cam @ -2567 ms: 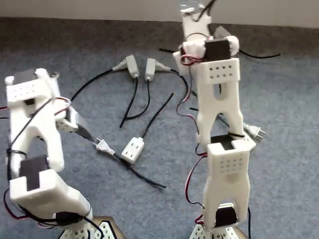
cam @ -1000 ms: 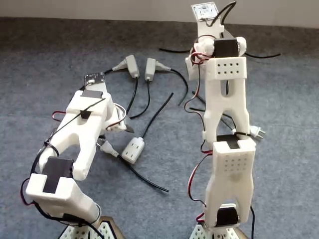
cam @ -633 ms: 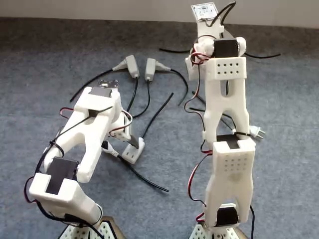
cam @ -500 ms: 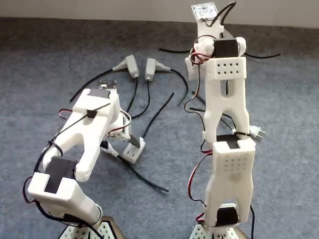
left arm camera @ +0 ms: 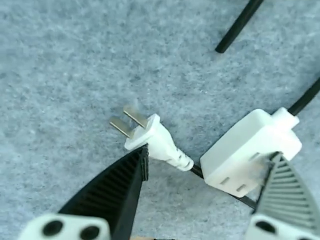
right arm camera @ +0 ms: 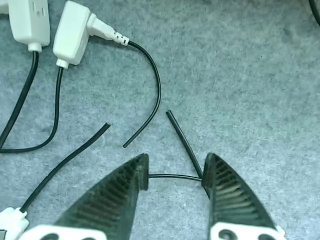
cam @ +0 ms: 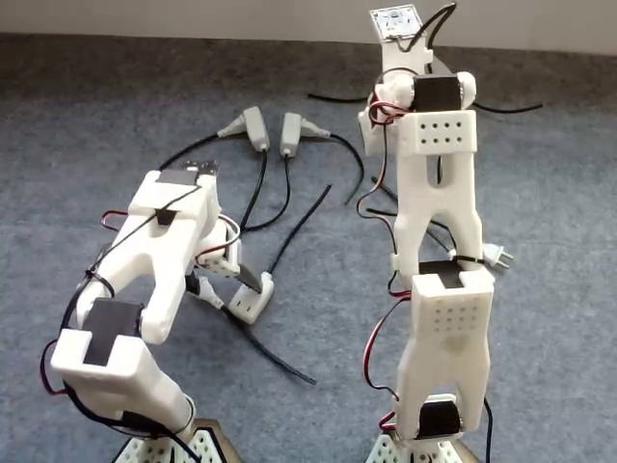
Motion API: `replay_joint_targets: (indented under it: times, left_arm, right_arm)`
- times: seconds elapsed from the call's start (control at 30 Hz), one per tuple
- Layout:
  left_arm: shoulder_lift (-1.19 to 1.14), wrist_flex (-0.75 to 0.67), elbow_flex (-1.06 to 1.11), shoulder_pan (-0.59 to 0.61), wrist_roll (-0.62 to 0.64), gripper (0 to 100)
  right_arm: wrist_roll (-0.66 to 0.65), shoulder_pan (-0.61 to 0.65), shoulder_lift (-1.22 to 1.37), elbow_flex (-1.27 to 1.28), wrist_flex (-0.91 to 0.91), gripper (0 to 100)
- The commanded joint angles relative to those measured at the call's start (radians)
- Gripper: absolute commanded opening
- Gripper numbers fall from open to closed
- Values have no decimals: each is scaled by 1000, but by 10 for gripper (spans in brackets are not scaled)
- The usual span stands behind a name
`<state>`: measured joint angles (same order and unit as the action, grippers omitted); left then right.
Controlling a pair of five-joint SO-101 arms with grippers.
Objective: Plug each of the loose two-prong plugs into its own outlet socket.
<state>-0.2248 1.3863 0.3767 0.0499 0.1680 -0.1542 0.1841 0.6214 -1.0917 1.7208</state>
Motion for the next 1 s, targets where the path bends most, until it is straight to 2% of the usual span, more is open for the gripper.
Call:
replay_joint_targets:
  times: [0.0, 0.27, 0.43, 0.67, 0.77, 0.97]
  left_arm:
    - [-15, 0, 18, 73, -28, 334]
    - [-13, -84, 97, 97, -64, 334]
    - [-13, -83, 99, 104, -68, 333]
    - [-13, -81, 101, 214, -75, 333]
    - [-13, -83, 113, 249, -135, 333]
    - [-13, -81, 117, 255, -138, 333]
  right_arm:
    - [9, -5, -59, -4, 2, 184]
    - [8, -5, -41, -7, 2, 184]
    - [6, -5, 50, -15, -10, 184]
    - [8, -5, 70, -16, -27, 184]
    - [8, -5, 71, -16, -27, 184]
    - [8, -7, 71, -16, -27, 184]
